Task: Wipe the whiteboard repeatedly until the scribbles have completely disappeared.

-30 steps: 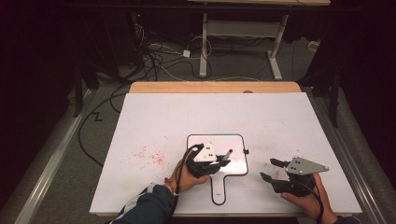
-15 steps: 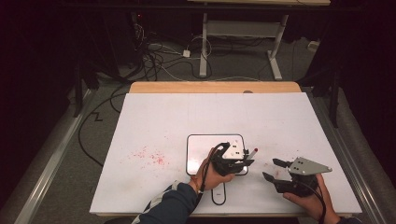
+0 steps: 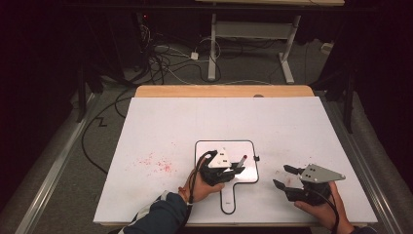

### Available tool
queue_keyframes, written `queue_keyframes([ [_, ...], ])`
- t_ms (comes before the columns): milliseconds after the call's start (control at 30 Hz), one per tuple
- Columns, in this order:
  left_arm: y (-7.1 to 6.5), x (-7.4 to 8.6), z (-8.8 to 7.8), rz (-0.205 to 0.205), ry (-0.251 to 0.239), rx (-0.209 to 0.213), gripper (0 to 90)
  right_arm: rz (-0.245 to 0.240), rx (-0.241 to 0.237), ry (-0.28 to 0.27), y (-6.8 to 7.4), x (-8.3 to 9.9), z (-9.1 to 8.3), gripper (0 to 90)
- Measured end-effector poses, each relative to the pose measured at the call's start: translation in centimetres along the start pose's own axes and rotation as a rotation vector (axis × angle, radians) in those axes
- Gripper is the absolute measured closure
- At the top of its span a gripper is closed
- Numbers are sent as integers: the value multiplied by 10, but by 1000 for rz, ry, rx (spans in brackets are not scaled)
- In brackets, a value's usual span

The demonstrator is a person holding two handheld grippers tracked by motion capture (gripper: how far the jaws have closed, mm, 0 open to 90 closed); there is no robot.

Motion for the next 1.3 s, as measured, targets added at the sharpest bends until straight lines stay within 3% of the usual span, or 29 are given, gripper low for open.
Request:
queue_keyframes([
  [300,1,20,-30,-9,-16,-32,786,-8,-2,2,2,0,1,386],
  [367,3,24,-37,-2,-24,-20,786,-5,-2,2,2,-1,1,386],
  [633,1,41,-63,-6,-26,-73,785,-11,0,6,2,0,1,386],
  [833,3,50,-77,-19,-42,-84,785,-15,0,7,3,0,2,385],
  [1033,1,39,-61,-16,-23,-81,786,-17,-5,11,4,-1,4,384],
  [1133,0,25,-44,17,-22,-39,785,-19,-5,10,4,-1,4,384],
  [1167,-3,14,-33,13,-23,-33,785,-18,-5,10,4,-1,4,384],
  [1200,-3,14,-33,13,-23,-33,785,-18,-5,10,4,-1,4,384],
  [1300,-6,-2,-14,48,-18,-12,785,-19,-4,9,3,-1,3,384],
])
Point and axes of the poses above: each handheld gripper's, and its own axes: z roughly forward along the jaws, x roughly out of its underside, y roughly to its left, the point moved 1 cm from there along z, roughly forward along the jaws, and after that the axes turned 13 degrees about x, right-handed, at the moved point
